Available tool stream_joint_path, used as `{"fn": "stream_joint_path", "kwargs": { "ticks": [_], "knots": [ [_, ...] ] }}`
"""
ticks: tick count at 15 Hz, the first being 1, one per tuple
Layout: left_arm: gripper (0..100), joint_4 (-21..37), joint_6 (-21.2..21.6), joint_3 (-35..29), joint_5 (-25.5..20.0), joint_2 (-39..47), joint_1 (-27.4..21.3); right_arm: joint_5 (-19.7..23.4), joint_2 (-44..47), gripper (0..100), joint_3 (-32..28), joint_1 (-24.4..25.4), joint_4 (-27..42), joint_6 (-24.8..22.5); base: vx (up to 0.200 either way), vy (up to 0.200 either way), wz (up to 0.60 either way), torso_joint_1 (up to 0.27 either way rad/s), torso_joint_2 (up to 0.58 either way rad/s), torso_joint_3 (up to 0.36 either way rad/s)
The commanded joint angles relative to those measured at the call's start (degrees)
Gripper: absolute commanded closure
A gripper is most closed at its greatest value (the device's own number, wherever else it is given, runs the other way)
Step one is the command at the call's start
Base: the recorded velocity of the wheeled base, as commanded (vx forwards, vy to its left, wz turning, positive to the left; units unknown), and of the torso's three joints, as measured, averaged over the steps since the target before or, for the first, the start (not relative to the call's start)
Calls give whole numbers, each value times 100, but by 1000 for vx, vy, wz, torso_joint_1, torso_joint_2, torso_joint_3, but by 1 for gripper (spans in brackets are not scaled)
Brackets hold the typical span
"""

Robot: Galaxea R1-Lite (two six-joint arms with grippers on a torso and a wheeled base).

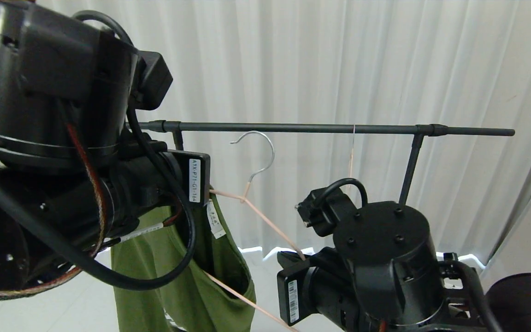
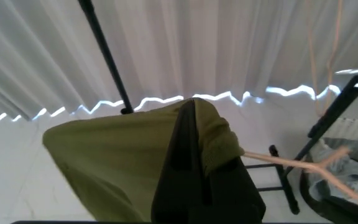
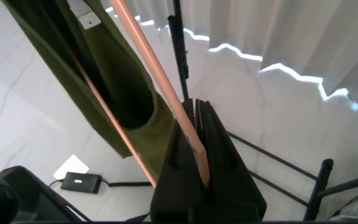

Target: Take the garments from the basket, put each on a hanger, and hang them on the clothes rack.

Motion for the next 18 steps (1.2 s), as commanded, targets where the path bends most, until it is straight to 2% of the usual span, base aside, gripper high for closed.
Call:
{"fn": "stream_joint_path", "kwargs": {
  "ticks": [1,5,18],
  "knots": [
    [100,-1,-36,-89,-2,-12,-234,1,176,100,-93,69,-25,27,0,0,0,0,0,0],
    [100,-1,-309,-142,-2,14,-683,1,282,100,-154,130,-113,54,0,0,0,0,0,0],
    [100,-27,-327,16,25,-249,-656,-61,-632,100,232,-177,-104,194,0,0,0,0,0,0]
  ]
}}
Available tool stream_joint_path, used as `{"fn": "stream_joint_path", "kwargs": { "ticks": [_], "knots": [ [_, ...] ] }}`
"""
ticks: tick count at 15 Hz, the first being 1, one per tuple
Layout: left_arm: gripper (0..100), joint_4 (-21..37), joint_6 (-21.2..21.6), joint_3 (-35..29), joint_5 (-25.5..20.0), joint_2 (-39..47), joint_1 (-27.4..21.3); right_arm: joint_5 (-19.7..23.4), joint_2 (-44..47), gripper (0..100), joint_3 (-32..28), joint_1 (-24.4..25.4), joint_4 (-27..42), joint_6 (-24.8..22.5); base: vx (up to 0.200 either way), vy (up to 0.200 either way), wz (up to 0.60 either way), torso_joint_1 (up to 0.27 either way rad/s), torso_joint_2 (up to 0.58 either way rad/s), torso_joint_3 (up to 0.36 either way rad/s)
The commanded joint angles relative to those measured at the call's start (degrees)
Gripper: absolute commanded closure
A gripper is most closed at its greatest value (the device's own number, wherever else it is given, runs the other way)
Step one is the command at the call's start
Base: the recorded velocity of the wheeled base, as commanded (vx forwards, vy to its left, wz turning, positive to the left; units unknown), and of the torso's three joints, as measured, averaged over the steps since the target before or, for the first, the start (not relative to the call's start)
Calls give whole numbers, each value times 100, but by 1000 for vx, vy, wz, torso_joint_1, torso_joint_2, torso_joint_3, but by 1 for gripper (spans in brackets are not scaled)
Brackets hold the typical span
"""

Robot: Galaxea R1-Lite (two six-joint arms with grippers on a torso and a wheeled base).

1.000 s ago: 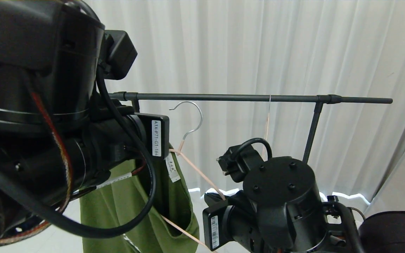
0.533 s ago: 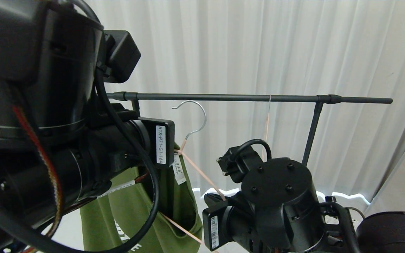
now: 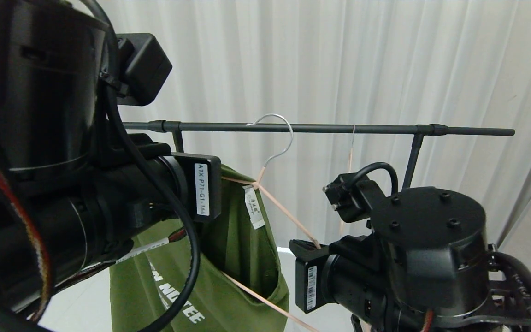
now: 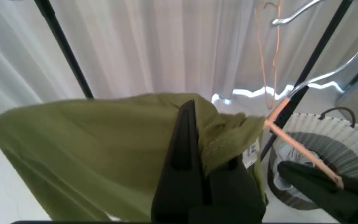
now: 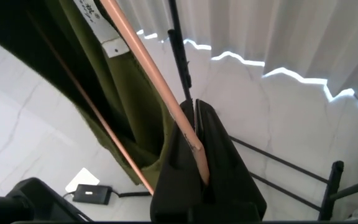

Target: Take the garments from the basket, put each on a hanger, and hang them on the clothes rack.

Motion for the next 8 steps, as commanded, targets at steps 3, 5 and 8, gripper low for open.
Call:
{"fn": "stream_joint_path", "kwargs": {
  "ticks": [3,5,8],
  "knots": [
    [100,-7,-21,89,-4,-201,-334,-21,-268,100,-27,-151,-14,-20,0,0,0,0,0,0],
    [100,-7,-30,177,-4,-219,-395,-135,-347,100,-27,-159,-14,-28,0,0,0,0,0,0],
    [100,-7,-30,230,-4,-210,-395,-188,-497,100,-27,-151,-14,-37,0,0,0,0,0,0]
  ]
}}
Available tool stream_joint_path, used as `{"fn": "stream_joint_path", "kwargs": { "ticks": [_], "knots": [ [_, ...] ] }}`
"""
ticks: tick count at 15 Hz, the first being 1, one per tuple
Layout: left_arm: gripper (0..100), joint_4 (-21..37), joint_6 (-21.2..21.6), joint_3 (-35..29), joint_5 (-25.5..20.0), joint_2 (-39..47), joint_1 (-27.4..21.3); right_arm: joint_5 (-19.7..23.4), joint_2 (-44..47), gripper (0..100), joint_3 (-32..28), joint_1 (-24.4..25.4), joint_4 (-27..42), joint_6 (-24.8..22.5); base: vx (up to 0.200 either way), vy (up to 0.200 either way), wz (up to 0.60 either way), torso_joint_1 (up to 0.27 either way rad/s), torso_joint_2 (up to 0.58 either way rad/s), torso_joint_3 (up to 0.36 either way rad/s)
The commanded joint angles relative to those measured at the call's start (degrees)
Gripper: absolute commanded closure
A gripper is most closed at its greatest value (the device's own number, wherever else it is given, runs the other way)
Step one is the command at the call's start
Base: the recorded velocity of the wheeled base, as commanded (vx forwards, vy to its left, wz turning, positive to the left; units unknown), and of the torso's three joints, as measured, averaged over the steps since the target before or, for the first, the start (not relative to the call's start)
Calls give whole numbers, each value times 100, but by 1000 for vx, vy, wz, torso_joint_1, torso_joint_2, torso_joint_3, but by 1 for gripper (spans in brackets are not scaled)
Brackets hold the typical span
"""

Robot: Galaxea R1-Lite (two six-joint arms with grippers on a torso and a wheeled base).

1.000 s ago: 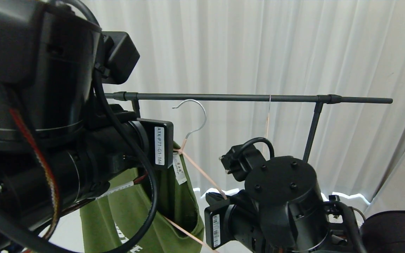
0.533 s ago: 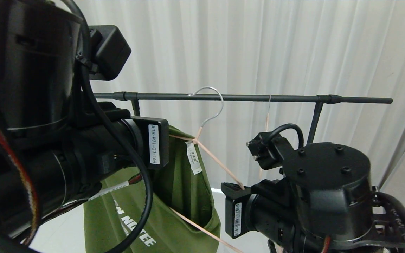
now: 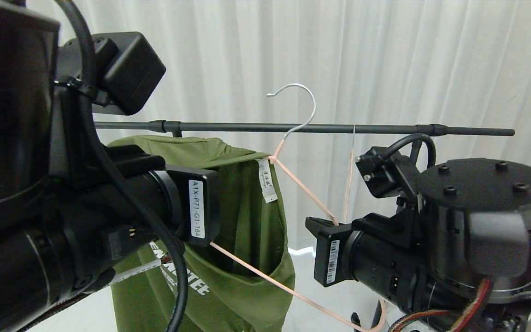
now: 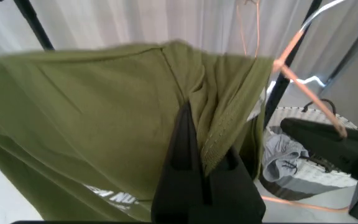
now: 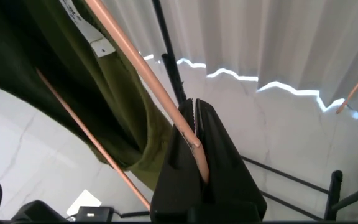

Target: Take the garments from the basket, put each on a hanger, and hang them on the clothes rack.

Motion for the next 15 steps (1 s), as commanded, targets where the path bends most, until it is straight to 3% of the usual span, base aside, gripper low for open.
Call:
{"fn": "stream_joint_path", "kwargs": {
  "ticks": [1,5,6,9,13,15],
  "knots": [
    [100,2,-8,29,-13,-2,-3,-53,-139,100,-2,28,-3,-8,0,0,0,0,0,0],
    [100,-86,-8,29,-74,24,-12,-194,-183,100,-2,151,-3,-122,0,0,0,0,0,0],
    [0,-104,-8,29,-74,15,-12,-220,-183,100,-2,168,-12,-201,0,0,0,0,0,0],
    [0,-113,1,-15,-74,-99,-64,-501,-236,100,25,318,-328,-421,0,0,0,0,0,0],
    [0,-113,18,-33,-65,-459,-891,-906,-385,100,69,397,-363,-553,0,0,0,0,0,0],
    [0,-113,53,-42,-65,-494,-987,-976,-464,100,139,388,-372,-623,0,0,0,0,0,0]
  ]
}}
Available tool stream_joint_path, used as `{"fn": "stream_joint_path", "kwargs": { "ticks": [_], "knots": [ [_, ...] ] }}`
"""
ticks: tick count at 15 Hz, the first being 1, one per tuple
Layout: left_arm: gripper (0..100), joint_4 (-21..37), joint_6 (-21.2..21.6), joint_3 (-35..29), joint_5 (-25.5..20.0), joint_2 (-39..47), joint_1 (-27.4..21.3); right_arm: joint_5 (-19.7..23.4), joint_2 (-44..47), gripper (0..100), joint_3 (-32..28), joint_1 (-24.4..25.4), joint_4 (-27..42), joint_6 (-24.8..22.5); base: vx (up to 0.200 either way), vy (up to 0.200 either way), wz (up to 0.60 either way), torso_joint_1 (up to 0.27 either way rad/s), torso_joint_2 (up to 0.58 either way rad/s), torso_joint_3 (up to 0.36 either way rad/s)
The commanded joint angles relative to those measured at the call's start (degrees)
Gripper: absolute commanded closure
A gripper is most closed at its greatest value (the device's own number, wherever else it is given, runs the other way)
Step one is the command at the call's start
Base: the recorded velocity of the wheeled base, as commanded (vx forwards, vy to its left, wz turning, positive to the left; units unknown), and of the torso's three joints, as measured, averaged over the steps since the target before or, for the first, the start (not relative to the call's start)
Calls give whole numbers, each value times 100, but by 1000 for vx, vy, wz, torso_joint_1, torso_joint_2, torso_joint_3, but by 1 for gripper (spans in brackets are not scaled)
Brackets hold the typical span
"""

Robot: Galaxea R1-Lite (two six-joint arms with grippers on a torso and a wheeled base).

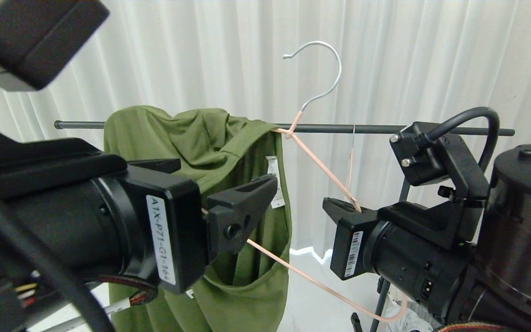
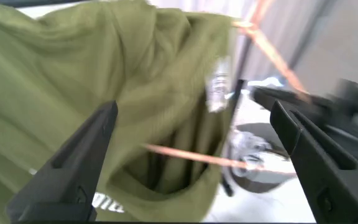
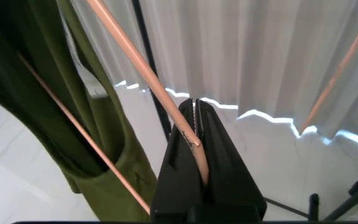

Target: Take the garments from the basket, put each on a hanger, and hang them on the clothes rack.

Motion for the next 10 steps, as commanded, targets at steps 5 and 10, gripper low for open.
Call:
{"fn": "stream_joint_path", "kwargs": {
  "ticks": [5,10],
  "knots": [
    [0,11,930,419,-47,-610,-80,26,-468,100,783,-20,-16,-319,0,0,0,0,0,0],
    [0,11,1668,920,-320,-1085,307,52,-925,100,1592,-11,-25,-644,0,0,0,0,0,0]
  ]
}}
